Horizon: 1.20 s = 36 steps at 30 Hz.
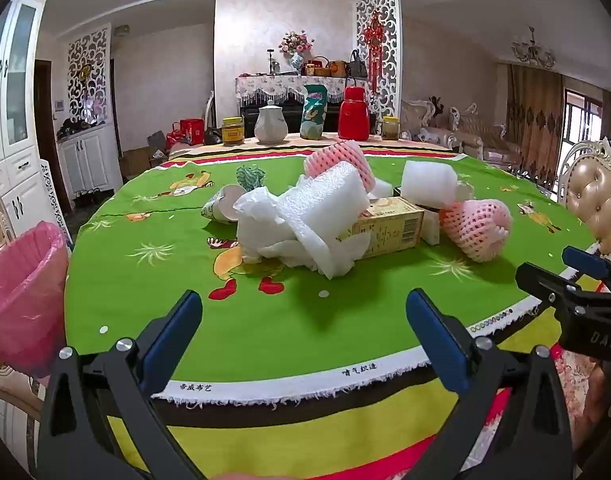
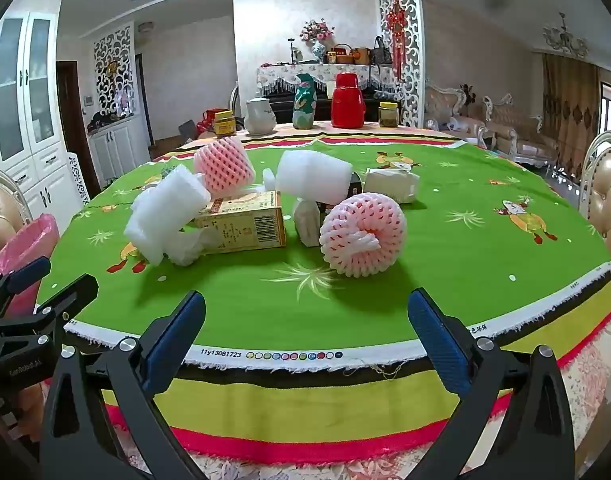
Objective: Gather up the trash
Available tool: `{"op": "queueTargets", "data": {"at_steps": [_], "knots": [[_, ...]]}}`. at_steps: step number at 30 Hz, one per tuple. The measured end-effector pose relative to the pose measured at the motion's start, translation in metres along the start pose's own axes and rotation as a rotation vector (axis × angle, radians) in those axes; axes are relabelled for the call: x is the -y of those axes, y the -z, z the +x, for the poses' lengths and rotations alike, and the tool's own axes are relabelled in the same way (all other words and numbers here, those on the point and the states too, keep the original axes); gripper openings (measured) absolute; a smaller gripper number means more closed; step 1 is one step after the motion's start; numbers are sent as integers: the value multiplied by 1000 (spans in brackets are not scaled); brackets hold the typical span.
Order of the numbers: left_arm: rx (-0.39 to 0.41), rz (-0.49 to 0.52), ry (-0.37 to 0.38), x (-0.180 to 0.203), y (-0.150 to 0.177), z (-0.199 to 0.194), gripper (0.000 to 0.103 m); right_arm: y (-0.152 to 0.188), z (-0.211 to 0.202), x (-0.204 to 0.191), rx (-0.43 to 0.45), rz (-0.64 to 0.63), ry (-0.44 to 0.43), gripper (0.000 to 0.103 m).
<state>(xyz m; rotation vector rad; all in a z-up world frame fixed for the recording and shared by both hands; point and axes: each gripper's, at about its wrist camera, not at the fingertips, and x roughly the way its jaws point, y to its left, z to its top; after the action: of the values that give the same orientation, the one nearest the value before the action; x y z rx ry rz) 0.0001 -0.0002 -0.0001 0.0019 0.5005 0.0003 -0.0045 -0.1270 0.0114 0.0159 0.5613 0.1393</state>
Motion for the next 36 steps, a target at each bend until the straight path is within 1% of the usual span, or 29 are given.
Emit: {"op": "queueTargets", "data": {"at_steps": [32, 36], "knots": [[-1, -2, 9, 3, 2, -4, 99, -1, -6, -2, 24, 10, -25, 95], [0, -6, 10, 0, -3, -5, 99, -2, -5, -2, 25, 10, -28, 95]]}}
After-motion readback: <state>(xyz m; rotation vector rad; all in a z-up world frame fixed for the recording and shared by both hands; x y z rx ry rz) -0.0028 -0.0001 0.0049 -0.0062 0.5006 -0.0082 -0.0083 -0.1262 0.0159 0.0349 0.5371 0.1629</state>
